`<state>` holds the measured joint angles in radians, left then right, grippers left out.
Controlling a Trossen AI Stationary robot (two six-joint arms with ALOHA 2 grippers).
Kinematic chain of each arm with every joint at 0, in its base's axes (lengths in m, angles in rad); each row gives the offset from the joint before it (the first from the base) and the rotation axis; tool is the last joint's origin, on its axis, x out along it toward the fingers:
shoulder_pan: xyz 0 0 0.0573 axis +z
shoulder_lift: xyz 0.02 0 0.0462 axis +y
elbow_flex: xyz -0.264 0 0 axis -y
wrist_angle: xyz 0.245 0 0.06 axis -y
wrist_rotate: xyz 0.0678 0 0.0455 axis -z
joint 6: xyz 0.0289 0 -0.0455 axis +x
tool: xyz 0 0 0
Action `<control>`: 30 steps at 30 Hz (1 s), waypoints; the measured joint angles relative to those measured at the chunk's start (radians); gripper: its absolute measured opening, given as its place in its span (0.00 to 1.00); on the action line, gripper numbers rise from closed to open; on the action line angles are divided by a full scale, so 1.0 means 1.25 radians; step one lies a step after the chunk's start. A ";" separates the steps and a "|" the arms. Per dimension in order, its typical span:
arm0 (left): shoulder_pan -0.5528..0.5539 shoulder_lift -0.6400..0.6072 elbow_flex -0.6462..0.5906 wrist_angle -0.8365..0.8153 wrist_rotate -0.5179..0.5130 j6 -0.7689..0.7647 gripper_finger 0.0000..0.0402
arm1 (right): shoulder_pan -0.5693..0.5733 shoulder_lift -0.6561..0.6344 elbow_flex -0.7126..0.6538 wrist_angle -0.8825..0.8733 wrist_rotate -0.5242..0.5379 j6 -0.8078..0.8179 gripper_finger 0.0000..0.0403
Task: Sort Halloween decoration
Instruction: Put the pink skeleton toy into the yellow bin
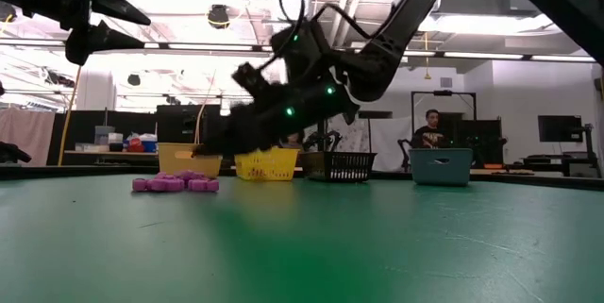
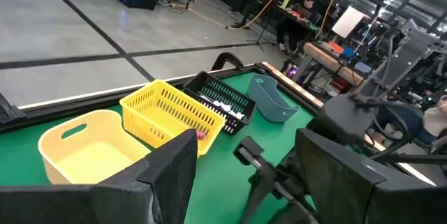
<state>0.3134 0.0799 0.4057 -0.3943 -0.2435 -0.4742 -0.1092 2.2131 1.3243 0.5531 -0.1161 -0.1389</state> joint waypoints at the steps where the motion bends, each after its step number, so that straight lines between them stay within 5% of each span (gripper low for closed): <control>1: 0.000 0.000 0.000 0.000 0.000 -0.001 0.58 | 0.003 0.000 0.000 0.027 -0.007 0.005 0.30; 18: 0.000 0.000 0.000 0.000 -0.006 -0.001 0.58 | 0.014 0.037 0.048 0.028 -0.044 0.003 0.30; 30: -0.001 0.001 0.000 -0.005 0.000 -0.017 0.58 | 0.022 0.116 0.201 -0.171 -0.098 0.027 0.30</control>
<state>0.3126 0.0807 0.4057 -0.4007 -0.2436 -0.4949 -0.0822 2.3587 1.5757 0.3393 -0.2386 -0.1051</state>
